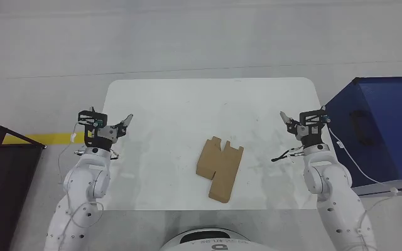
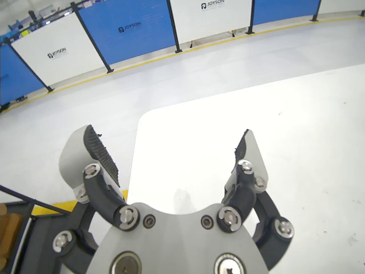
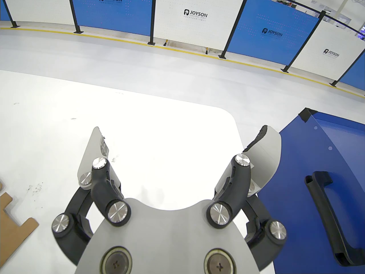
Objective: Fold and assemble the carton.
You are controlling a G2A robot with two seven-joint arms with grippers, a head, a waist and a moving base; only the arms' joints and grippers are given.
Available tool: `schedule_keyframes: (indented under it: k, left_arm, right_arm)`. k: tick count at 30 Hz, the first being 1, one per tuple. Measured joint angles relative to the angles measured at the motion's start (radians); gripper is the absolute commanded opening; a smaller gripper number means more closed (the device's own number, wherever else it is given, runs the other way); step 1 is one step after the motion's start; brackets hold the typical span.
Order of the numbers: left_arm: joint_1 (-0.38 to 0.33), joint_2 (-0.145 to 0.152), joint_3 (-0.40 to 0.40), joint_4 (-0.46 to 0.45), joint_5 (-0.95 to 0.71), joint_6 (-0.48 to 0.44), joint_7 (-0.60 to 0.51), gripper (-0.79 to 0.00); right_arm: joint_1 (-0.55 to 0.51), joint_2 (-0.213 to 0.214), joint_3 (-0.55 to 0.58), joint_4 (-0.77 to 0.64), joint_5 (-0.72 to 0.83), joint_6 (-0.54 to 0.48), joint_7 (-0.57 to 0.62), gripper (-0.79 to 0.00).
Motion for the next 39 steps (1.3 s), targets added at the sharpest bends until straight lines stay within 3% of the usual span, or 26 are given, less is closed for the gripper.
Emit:
schedule_keyframes:
  k: [2, 5, 9, 12, 26, 29, 31, 33, 34, 35, 39]
  left_arm:
    - [-0.027, 0.000, 0.034, -0.002, 0.059, -0.020, -0.010, 0.000]
    - [-0.083, 0.000, 0.098, -0.003, 0.095, -0.143, -0.028, 0.000]
    - [-0.183, 0.003, 0.180, 0.048, -0.035, -0.462, -0.004, 0.000]
    - [-0.212, 0.002, 0.188, 0.080, -0.113, -0.586, -0.011, 0.000]
    - [-0.211, 0.004, 0.202, 0.087, -0.064, -0.575, -0.040, 0.000]
    - [-0.238, 0.012, 0.242, 0.111, 0.043, -0.669, -0.101, 0.000]
    - [-0.261, 0.017, 0.263, 0.153, 0.067, -0.772, -0.073, 0.000]
    - [-0.283, 0.020, 0.271, 0.205, 0.026, -0.868, -0.022, -0.108]
    - [-0.293, 0.021, 0.274, 0.224, 0.014, -0.905, -0.007, -0.089]
    - [-0.302, 0.023, 0.278, 0.239, 0.012, -0.934, -0.001, 0.000]
    - [-0.332, 0.030, 0.316, 0.209, 0.149, -0.942, -0.027, 0.000]
  right_arm:
    - [0.000, 0.000, 0.000, 0.000, 0.000, 0.000, 0.000, 0.000]
    - [0.000, 0.000, 0.000, 0.000, 0.000, 0.000, 0.000, 0.000]
    - [0.000, 0.000, 0.000, 0.000, 0.000, 0.000, 0.000, 0.000]
    - [0.000, 0.000, 0.000, 0.000, 0.000, 0.000, 0.000, 0.000]
    - [0.000, 0.000, 0.000, 0.000, 0.000, 0.000, 0.000, 0.000]
    - [0.000, 0.000, 0.000, 0.000, 0.000, 0.000, 0.000, 0.000]
    - [0.000, 0.000, 0.000, 0.000, 0.000, 0.000, 0.000, 0.000]
    - [0.000, 0.000, 0.000, 0.000, 0.000, 0.000, 0.000, 0.000]
    - [0.000, 0.000, 0.000, 0.000, 0.000, 0.000, 0.000, 0.000]
    - [0.000, 0.000, 0.000, 0.000, 0.000, 0.000, 0.000, 0.000]
    - [0.000, 0.000, 0.000, 0.000, 0.000, 0.000, 0.000, 0.000]
